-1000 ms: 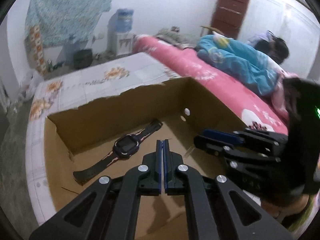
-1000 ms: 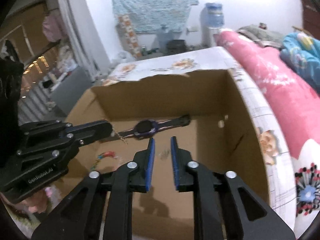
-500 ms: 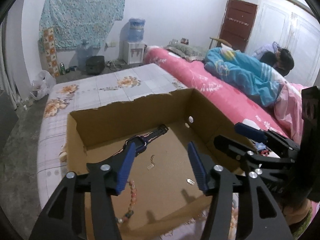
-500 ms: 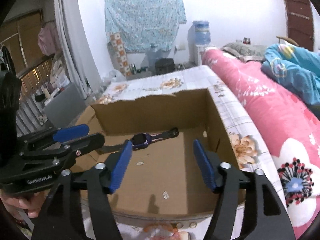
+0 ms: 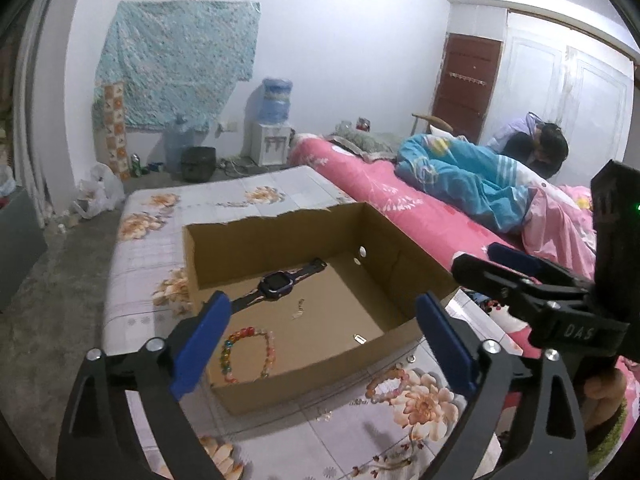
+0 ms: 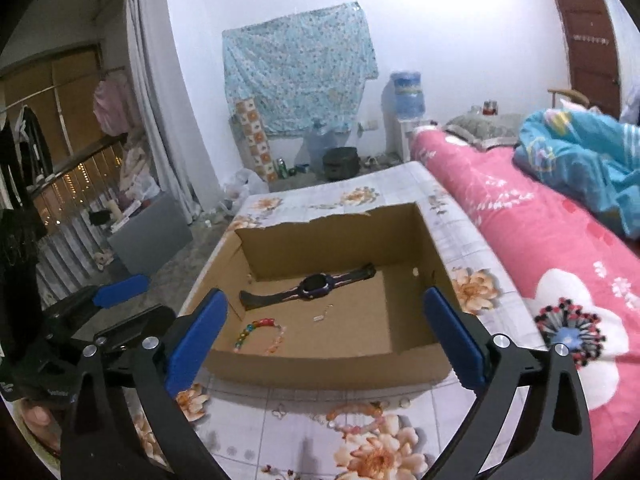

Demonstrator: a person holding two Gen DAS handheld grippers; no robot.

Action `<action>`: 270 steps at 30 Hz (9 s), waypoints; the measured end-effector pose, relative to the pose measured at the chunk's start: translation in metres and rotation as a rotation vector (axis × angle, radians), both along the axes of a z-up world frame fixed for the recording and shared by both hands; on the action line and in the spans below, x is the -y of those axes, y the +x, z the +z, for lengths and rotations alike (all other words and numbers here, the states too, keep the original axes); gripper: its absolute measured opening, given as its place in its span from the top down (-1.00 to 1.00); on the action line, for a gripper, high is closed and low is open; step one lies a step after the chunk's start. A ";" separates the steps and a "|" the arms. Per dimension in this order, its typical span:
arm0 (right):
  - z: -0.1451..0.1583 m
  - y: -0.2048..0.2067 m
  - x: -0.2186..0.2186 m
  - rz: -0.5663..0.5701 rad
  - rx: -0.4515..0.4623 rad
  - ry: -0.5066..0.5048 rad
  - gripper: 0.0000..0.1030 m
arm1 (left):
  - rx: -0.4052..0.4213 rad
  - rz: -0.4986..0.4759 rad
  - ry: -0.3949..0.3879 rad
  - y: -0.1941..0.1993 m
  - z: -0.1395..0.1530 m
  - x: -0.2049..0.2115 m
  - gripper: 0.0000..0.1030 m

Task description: Organize jewelry

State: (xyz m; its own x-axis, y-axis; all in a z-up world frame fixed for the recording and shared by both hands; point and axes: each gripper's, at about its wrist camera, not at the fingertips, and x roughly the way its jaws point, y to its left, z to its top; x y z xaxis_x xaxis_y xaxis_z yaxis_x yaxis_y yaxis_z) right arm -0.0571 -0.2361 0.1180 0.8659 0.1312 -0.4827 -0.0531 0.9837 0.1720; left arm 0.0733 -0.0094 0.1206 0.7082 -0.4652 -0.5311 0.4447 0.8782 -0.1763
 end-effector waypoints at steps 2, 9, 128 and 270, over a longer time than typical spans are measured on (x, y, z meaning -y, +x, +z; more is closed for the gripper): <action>0.004 -0.009 -0.004 -0.009 0.007 -0.022 -0.84 | 0.016 0.006 -0.005 -0.009 0.004 -0.004 -0.89; 0.009 -0.031 -0.018 -0.017 0.014 -0.091 -0.84 | 0.033 0.047 -0.032 -0.036 0.017 -0.016 -0.89; -0.124 -0.041 -0.022 0.120 -0.231 -0.034 -0.41 | -0.101 -0.124 0.190 -0.030 -0.125 0.026 -0.31; -0.143 -0.014 -0.003 0.182 -0.294 0.119 -0.30 | -0.205 -0.304 0.368 0.006 -0.170 0.038 0.98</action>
